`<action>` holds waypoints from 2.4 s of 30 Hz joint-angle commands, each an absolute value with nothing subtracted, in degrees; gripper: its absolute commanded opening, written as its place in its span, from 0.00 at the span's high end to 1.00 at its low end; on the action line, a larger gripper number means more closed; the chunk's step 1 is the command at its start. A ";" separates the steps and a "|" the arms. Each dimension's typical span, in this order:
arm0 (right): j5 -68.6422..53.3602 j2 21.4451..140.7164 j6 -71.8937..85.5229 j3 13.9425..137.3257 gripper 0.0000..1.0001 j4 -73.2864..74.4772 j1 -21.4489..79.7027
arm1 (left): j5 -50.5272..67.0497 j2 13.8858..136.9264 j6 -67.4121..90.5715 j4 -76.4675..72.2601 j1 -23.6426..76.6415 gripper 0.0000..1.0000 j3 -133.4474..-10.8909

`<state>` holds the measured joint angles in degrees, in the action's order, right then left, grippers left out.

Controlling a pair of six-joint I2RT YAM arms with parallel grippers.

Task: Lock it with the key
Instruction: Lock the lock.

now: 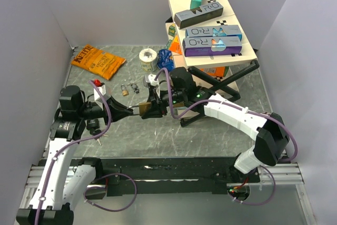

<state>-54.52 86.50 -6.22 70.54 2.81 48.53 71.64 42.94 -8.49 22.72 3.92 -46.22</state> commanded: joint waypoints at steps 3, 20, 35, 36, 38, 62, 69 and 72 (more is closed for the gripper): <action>-57.65 88.68 -4.22 77.43 1.00 -15.12 54.14 | 74.09 43.24 -2.03 8.54 11.42 0.99 -43.52; -57.66 84.29 -9.83 71.73 1.00 -10.83 53.88 | 71.19 44.56 -10.80 18.79 12.33 0.99 -46.05; -49.66 73.75 -24.26 66.62 0.23 15.03 48.43 | 78.57 52.38 -47.98 59.50 -2.28 0.99 -58.09; -49.40 73.57 -24.52 66.19 0.24 15.29 48.25 | 78.57 52.38 -47.99 59.24 -2.29 0.99 -58.18; -49.04 73.65 -24.44 66.01 0.26 15.38 47.99 | 78.75 51.86 -46.68 57.58 -2.29 0.99 -58.01; -52.38 81.38 -19.43 66.00 0.57 6.86 48.34 | 78.57 45.26 -28.30 42.45 -2.29 0.99 -55.46; -51.68 82.62 -18.55 66.36 0.55 6.33 48.34 | 79.19 45.53 -28.65 43.50 -2.37 0.99 -55.63; -51.77 82.71 -18.28 66.18 0.63 6.24 48.43 | 78.93 45.53 -29.44 44.56 -2.29 0.99 -55.81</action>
